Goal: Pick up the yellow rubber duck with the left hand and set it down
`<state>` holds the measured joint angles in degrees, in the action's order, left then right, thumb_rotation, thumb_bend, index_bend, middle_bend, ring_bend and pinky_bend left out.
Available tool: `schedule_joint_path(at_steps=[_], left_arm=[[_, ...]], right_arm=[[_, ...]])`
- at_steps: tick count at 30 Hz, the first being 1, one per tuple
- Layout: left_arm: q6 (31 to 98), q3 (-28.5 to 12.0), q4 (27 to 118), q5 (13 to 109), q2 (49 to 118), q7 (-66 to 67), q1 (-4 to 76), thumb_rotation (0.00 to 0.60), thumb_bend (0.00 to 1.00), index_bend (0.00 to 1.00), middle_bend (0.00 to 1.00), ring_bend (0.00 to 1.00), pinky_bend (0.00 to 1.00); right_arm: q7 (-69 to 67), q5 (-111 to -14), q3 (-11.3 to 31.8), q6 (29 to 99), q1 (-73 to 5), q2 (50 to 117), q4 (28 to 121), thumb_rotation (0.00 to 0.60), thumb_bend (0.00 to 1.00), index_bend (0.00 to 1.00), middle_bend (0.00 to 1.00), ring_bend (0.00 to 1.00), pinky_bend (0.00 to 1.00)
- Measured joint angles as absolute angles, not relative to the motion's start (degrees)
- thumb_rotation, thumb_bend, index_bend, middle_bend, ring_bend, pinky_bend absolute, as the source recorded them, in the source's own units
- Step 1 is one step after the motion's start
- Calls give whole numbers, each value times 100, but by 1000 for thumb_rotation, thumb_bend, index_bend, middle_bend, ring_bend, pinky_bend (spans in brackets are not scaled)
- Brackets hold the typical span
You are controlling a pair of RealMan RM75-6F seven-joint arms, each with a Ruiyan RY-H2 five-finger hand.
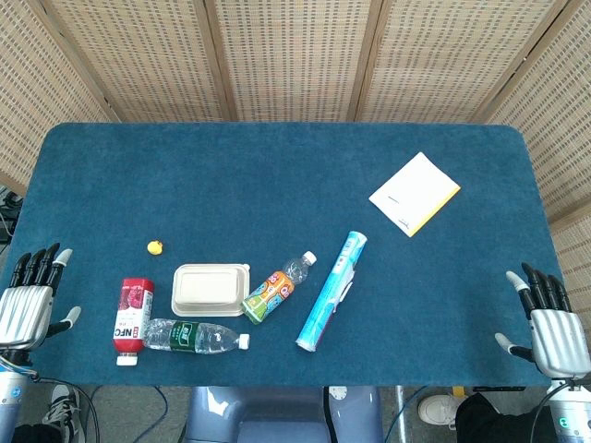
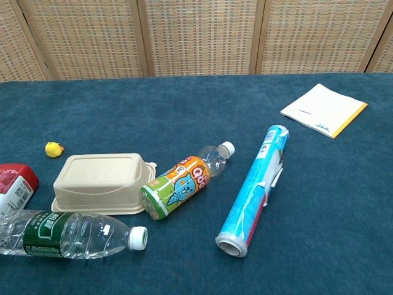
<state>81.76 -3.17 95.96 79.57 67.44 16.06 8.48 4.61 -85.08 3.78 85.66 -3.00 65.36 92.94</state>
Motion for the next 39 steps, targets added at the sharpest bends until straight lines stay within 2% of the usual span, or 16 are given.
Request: schedule_joint_path(at_steps=[27,33,39], left_arm=[[7968,-374,9467,7960,6781,1285,969,600,262,0,0,0,0],[7705,-518,9315,8025,6659,804,1214,600,264,0,0,0,0],[7021,-688,8944,8065,6490,320,1700,600,264,37,0,0,0]], right_arm=[[349,-8391,414,8501,-306,6497,9279,600,0,105,0,0,0],[339,-8303,442,8426,-328,6495,9245,600,0,105,0,0,0],[405,-8229,465,8369,-357,6539,9205,600,0,105,0,0,0]])
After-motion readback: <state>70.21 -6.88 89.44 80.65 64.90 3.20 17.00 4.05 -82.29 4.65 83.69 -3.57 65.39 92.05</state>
